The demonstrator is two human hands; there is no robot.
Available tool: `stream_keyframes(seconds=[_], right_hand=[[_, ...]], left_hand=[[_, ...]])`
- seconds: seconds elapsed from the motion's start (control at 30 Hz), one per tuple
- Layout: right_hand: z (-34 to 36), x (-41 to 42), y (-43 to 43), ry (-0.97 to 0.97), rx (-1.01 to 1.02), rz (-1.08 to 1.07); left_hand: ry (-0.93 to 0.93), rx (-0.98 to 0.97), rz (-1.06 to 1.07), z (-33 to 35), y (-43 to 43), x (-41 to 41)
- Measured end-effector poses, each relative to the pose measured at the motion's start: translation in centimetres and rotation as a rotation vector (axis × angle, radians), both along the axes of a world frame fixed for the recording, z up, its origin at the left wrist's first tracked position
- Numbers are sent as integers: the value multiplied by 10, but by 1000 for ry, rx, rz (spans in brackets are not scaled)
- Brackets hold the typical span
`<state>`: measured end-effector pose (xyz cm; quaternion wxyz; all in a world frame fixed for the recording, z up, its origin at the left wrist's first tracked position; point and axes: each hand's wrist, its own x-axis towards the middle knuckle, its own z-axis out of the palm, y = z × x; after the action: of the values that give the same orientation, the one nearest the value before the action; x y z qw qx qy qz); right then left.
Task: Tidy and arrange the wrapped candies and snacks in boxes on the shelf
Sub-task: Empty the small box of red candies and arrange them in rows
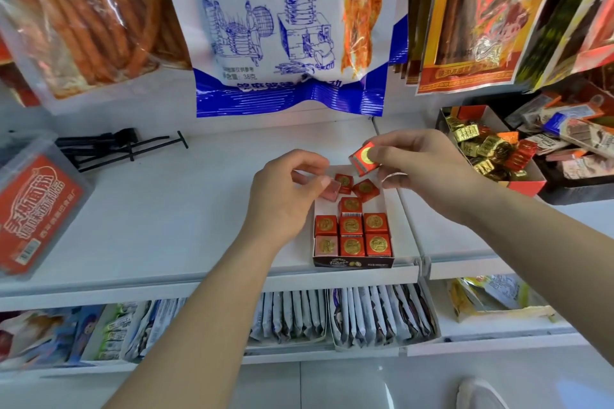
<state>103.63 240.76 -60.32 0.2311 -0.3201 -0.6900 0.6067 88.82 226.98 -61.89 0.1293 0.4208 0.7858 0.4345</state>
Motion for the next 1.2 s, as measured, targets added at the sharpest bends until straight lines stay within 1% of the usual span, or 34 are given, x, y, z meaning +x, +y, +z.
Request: stream_keyframes(seconds=[0.1, 0.27, 0.33, 0.43, 0.53, 0.6, 0.7, 0.83, 0.9, 1.03, 1.2], right_hand=[[-6, 6, 7, -38, 27, -108], [-11, 11, 9, -85, 39, -85], [-12, 12, 9, -98, 43, -87], [-13, 13, 9, -113, 49, -79], [-11, 9, 8, -116, 99, -33], [-8, 2, 4, -116, 126, 22], [-7, -16, -4, -155, 182, 101], [-10, -36, -9, -274, 372, 186], [-9, -40, -9, -318, 429, 231], [-8, -41, -8, -372, 501, 321], [-9, -44, -10, -475, 643, 437]], left_hand=[[144, -177, 19, -12, 9, -8], [235, -348, -34, -19, 25, -7], [253, -380, -30, -20, 27, -8], [236, -313, 26, -19, 27, -9], [99, -151, 100, -12, 21, -12], [54, -82, 128, -9, 13, -14], [-15, -61, 136, -10, -1, -16], [-261, -16, 115, -14, -15, -16], [-338, 21, 99, -16, -19, -19], [-406, 84, 88, -19, -22, -24], [-481, 136, 113, -18, -22, -27]])
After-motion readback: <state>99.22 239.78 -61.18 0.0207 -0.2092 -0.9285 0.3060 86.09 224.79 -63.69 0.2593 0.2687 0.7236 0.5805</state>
